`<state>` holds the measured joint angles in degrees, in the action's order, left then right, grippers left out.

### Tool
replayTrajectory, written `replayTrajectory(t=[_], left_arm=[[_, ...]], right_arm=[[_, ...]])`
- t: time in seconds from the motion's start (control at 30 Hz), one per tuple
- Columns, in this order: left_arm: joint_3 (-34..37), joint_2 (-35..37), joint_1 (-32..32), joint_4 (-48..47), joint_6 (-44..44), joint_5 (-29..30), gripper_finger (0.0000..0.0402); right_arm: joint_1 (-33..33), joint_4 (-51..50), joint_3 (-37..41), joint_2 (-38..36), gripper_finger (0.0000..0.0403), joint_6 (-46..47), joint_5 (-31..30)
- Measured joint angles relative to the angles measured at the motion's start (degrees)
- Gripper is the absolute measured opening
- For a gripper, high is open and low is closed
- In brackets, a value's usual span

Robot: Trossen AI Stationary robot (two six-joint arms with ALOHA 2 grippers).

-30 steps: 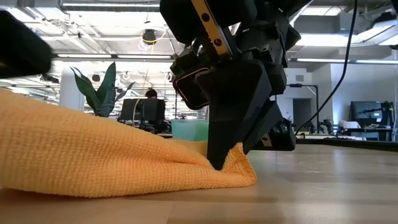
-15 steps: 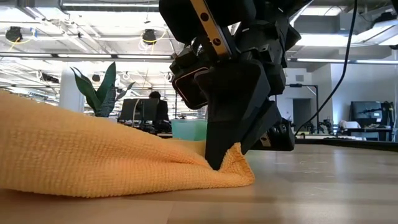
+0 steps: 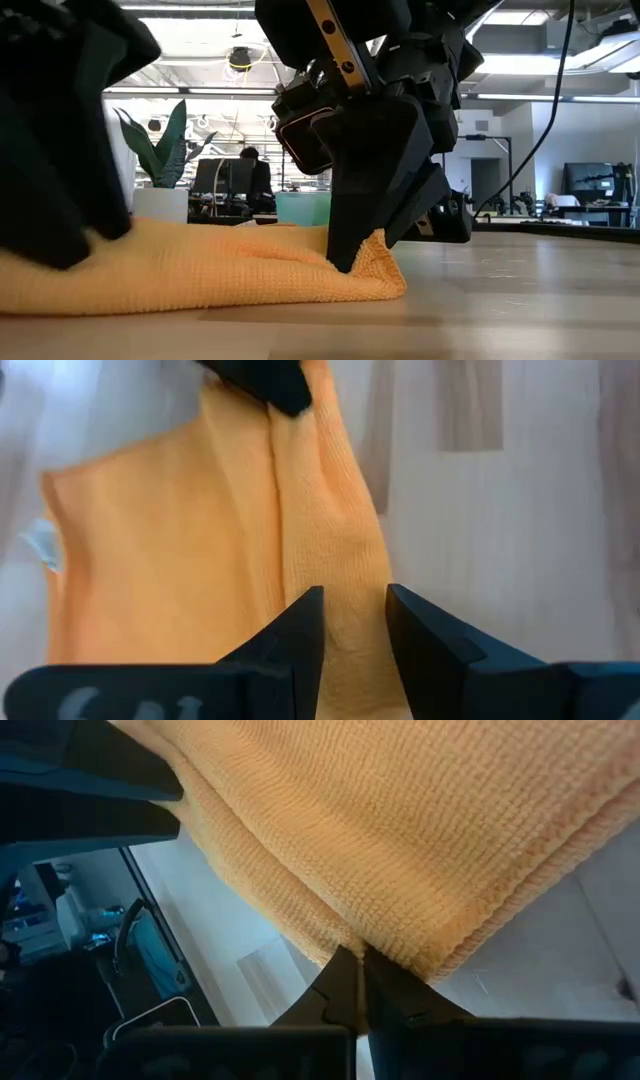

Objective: Roll towel into tight, uniform cylinder
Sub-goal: Roll the orange microfiber towel

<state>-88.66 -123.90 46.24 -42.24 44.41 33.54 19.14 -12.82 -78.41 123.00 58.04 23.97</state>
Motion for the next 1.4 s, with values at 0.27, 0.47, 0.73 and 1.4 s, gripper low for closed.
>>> replayTrajectory(t=[0.27, 0.47, 0.73, 1.4], left_arm=[[0.0, 0.0, 0.1, -2.0, 3.4, -5.0, 0.0104], [3.2, 0.5, 0.1, -0.5, 4.9, -6.0, 0.0104], [3.8, 0.4, 0.6, 0.0, 4.8, -5.2, 0.0104], [4.0, 0.2, 0.7, -0.3, 3.3, -5.0, 0.0104]], right_arm=[[0.5, 0.0, 0.0, 0.0, 0.0043, 0.5, -0.1], [1.0, 0.1, -0.1, 0.0, 0.0084, -0.1, -0.9], [0.7, -0.4, 0.0, -0.8, 0.0135, -3.2, 2.3], [21.9, -2.5, 0.0, -15.7, 0.0139, -36.7, -50.0]])
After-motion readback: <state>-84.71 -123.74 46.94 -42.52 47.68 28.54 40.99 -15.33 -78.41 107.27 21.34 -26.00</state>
